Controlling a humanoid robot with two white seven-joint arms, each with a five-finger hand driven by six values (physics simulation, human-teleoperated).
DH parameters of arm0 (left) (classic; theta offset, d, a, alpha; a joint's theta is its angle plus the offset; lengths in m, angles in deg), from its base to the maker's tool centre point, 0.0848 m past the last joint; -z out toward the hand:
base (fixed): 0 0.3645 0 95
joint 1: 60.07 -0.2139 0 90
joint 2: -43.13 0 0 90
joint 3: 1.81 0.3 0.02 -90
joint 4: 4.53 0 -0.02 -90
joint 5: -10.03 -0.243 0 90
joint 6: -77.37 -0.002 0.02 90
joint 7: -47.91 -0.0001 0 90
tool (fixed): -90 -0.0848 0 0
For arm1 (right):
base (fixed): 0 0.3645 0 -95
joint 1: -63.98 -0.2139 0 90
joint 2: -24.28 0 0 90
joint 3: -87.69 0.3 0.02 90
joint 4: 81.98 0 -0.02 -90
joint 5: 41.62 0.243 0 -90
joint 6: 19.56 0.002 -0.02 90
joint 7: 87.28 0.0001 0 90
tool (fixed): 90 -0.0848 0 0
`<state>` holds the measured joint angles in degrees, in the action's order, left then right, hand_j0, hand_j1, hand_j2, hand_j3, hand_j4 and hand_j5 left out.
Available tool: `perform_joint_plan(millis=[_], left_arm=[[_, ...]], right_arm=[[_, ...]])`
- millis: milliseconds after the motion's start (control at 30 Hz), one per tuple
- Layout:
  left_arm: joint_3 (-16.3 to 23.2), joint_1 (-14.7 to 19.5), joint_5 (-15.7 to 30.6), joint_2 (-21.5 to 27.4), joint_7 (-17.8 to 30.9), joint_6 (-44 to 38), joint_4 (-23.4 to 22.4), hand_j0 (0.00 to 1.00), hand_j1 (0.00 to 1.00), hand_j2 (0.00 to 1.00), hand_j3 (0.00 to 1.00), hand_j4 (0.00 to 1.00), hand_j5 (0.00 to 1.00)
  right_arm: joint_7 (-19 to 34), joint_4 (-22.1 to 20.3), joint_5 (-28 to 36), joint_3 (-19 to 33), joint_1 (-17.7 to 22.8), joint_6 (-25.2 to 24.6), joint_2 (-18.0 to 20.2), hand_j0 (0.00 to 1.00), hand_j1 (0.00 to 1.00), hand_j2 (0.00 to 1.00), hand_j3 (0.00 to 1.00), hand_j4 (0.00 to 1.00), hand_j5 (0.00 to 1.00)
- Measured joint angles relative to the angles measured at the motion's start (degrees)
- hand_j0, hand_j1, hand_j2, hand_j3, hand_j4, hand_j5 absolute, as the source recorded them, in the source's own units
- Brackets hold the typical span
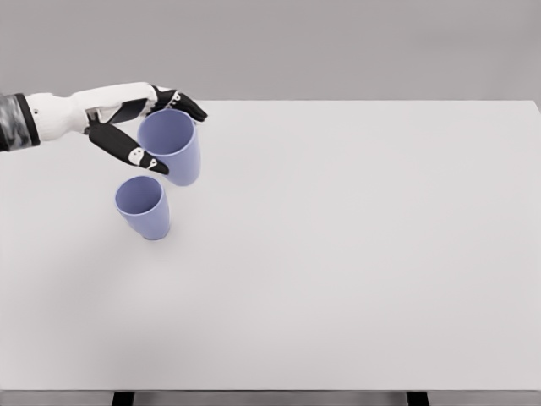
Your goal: Place the right cup on the left cup with left arm
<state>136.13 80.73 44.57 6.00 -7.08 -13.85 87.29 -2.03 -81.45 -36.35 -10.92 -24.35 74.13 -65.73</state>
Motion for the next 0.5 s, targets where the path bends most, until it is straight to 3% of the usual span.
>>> perform_joint_plan(millis=[500], left_arm=[[-1.26, -0.09, 5.78, 9.22, 0.00, 0.00, 6.10, 0.76, 0.76, 0.76, 0.76, 0.76, 0.76]], right_arm=[[0.00, 0.00, 0.00, 0.00, -0.09, 0.00, 0.00, 1.00, 1.00, 1.00, 1.00, 1.00, 1.00]])
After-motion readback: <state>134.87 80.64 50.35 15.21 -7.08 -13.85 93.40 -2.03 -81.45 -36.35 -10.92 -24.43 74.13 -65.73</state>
